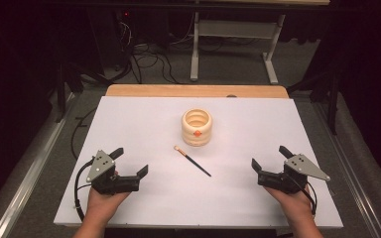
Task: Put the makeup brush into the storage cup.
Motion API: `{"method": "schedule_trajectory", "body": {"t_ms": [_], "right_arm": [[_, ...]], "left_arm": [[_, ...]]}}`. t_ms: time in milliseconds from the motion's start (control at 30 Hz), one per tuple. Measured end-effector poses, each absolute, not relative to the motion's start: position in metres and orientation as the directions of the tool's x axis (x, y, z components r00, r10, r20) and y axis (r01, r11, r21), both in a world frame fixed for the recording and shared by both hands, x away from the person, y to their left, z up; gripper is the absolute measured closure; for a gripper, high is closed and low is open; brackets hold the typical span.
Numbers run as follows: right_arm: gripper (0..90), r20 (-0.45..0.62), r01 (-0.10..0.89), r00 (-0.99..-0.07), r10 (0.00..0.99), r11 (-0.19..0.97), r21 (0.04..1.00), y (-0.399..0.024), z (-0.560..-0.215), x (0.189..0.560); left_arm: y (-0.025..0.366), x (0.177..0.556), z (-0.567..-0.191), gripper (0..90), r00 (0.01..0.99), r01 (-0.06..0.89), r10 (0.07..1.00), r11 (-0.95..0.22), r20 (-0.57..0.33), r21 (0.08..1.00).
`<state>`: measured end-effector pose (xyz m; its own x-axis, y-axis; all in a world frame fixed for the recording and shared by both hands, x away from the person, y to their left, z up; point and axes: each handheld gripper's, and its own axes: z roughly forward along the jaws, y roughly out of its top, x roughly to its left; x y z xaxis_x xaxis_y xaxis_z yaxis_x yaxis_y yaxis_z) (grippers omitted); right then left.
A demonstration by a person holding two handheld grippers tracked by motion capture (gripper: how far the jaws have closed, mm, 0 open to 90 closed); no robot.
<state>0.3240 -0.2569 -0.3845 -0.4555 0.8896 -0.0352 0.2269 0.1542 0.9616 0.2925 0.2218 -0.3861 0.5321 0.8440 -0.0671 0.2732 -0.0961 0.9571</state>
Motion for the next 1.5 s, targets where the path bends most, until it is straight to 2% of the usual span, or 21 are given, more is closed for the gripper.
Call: {"method": "schedule_trajectory", "body": {"t_ms": [1500], "right_arm": [[2.1,-0.046,0.218,-0.441,0.896,0.157,0.963,-0.2562,-0.385,0.3239]], "left_arm": [[0.2222,0.2952,-0.389,0.0,0.539,0.286,0.839,-0.096,-0.077,0.953]]}}
